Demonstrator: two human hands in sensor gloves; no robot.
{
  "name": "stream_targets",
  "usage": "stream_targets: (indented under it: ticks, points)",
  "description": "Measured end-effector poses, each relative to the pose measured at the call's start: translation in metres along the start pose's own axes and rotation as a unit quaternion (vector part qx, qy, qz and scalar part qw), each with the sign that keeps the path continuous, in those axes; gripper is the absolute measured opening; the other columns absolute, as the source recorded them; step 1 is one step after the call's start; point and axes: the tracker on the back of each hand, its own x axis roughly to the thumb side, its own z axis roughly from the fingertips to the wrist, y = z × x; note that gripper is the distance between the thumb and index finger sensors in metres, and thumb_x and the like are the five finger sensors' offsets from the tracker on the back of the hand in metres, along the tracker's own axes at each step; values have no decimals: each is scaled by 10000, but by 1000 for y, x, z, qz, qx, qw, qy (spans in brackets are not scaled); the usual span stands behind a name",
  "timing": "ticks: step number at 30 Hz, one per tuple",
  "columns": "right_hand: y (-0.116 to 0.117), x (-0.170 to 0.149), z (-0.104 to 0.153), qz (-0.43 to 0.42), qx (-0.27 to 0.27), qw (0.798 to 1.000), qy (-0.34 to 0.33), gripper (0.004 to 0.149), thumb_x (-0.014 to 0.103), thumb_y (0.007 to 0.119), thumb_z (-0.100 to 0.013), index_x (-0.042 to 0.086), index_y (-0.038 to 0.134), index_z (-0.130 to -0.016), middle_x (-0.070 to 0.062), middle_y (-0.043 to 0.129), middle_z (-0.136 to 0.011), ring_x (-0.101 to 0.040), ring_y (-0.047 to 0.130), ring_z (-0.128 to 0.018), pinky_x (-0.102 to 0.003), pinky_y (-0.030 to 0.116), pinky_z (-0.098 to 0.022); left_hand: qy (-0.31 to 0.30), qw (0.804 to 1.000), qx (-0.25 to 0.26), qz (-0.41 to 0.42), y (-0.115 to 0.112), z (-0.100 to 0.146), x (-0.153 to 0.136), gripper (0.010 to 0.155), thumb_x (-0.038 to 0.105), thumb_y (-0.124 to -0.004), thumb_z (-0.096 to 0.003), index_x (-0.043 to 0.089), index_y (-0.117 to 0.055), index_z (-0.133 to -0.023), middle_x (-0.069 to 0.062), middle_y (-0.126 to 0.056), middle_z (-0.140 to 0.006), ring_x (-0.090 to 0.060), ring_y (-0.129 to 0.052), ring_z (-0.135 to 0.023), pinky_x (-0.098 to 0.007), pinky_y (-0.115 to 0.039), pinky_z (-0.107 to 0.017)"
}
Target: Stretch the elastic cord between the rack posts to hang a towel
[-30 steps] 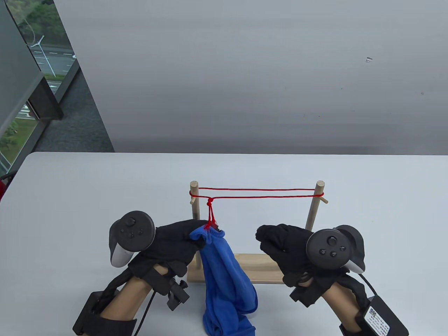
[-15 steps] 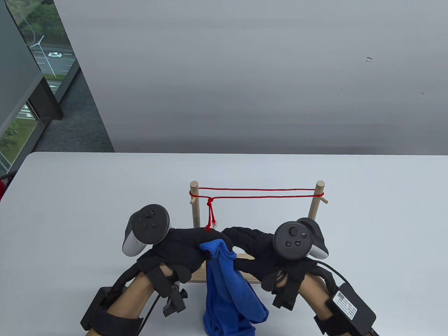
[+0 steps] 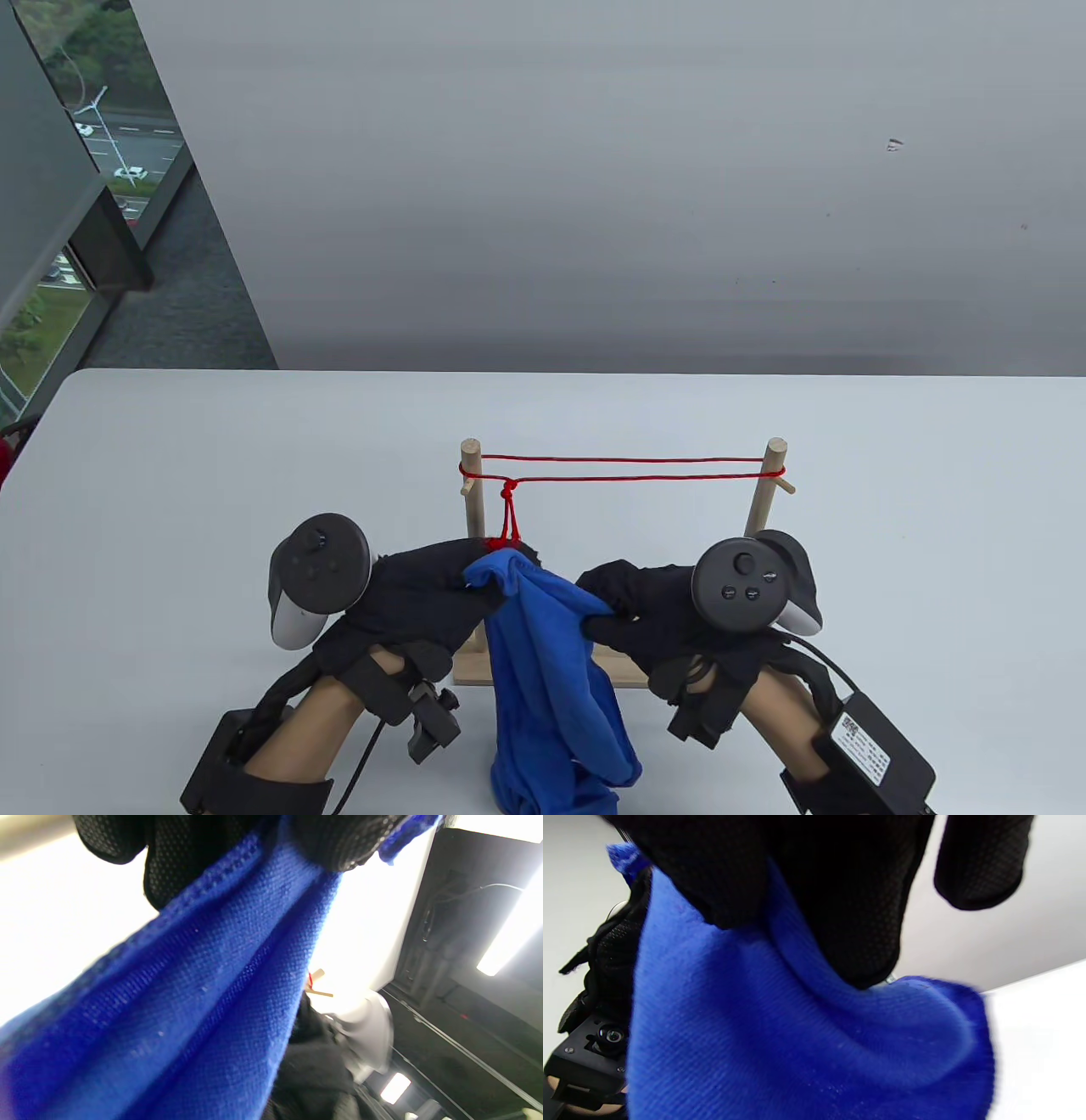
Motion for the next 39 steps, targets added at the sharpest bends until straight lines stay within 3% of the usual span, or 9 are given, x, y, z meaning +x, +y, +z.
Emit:
stream_targets:
  ticks: [6,9,12,15,17,23,30,36,39]
  points:
    - [-24,14,6,67,36,997,19,578,276,793,-430,13,646,-923,-119,892,-692,-209,980,-459,-609,767,-490,0,992,68,-104,5,4,12,447,430,-788,-459,195,-899,-823,-6,-1051,-638,-330,-1026,-539,-560,-760,-570]
    - [-32,18,7,87,71,993,33,514,268,761,-448,27,713,-900,-142,881,-687,-216,944,-472,-610,761,-490,-13,988,83,-132,5,4,20,443,430,-788,-457,188,-907,-809,-3,-1058,-615,-320,-1037,-511,-553,-775,-553]
    - [-37,20,9,94,56,993,33,426,300,742,-456,112,776,-837,-109,865,-700,-218,944,-510,-606,772,-485,-24,984,99,-145,3,4,28,441,422,-787,-458,181,-907,-807,-4,-1059,-610,-317,-1041,-500,-550,-782,-545]
    - [-39,20,12,73,59,995,32,426,304,719,-463,109,742,-841,-220,759,-904,-419,922,-769,-658,751,-504,-37,979,119,-161,4,4,37,440,425,-785,-458,182,-908,-803,3,-1062,-598,-308,-1048,-484,-541,-792,-536]
    - [-36,19,13,58,67,996,32,450,305,731,-453,85,698,-843,-242,739,-906,-470,901,-804,-690,722,-525,-41,978,129,-160,4,4,41,440,424,-785,-458,178,-908,-802,6,-1062,-593,-302,-1050,-477,-538,-796,-532]
    - [-25,9,17,63,35,997,30,433,229,869,-393,152,681,-776,-85,888,-721,-290,1060,-609,-680,736,-516,-57,971,163,-163,6,5,52,437,420,-780,-464,174,-901,-804,11,-1060,-583,-289,-1055,-459,-530,-806,-521]
    - [-22,4,23,82,71,993,53,669,266,844,-416,56,531,-968,-83,849,-739,-265,1012,-558,-636,755,-496,-71,961,197,-180,16,10,61,435,422,-781,-467,174,-900,-805,13,-1061,-577,-277,-1061,-440,-519,-817,-509]
    - [-33,9,32,152,85,981,80,476,349,737,-472,120,733,-890,-109,897,-737,-325,1027,-576,-568,819,-425,-73,954,215,-196,22,13,62,436,426,-778,-473,170,-897,-806,12,-1062,-576,-274,-1064,-424,-514,-823,-498]
    - [-46,15,36,204,50,975,75,440,371,710,-473,185,732,-871,-83,959,-658,-256,1087,-439,-472,885,-329,-72,950,215,-214,26,14,64,437,434,-780,-476,172,-898,-805,13,-1063,-576,-273,-1065,-420,-514,-823,-495]
